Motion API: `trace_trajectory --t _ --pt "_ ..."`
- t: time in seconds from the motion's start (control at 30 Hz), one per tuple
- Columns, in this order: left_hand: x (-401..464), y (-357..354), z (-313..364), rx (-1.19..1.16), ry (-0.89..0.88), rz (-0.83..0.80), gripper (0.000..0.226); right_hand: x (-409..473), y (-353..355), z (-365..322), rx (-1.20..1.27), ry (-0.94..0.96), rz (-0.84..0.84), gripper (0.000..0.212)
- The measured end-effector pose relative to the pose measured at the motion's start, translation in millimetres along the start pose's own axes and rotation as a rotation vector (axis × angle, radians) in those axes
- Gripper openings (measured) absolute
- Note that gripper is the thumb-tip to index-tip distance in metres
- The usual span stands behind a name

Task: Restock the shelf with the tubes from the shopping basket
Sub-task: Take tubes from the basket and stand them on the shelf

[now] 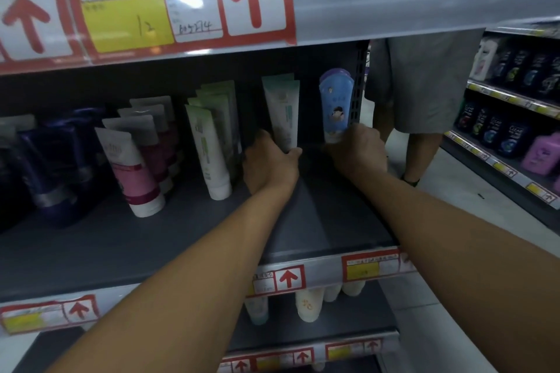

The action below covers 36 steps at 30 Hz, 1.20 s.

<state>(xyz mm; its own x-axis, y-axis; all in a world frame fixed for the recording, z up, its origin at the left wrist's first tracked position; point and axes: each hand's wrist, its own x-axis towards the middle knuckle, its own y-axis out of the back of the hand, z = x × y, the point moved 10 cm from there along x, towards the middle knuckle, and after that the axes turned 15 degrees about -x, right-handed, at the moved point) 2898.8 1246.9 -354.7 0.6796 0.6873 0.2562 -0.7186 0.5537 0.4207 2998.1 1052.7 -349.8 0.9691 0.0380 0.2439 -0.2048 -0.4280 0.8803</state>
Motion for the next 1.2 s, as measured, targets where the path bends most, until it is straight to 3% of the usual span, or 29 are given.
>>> trace_trajectory --t 0.67,0.93,1.2 --pt "-12 4 3 0.049 0.001 -0.07 0.075 -5 -2 4 -0.032 0.023 0.006 0.069" --pt "-62 19 23 0.14 -0.205 -0.279 0.07 -63 16 -5 -0.152 0.144 -0.122 0.057" --pt "-116 85 48 0.137 -0.334 -0.303 0.057 -141 62 -13 -0.228 0.206 -0.09 0.045"
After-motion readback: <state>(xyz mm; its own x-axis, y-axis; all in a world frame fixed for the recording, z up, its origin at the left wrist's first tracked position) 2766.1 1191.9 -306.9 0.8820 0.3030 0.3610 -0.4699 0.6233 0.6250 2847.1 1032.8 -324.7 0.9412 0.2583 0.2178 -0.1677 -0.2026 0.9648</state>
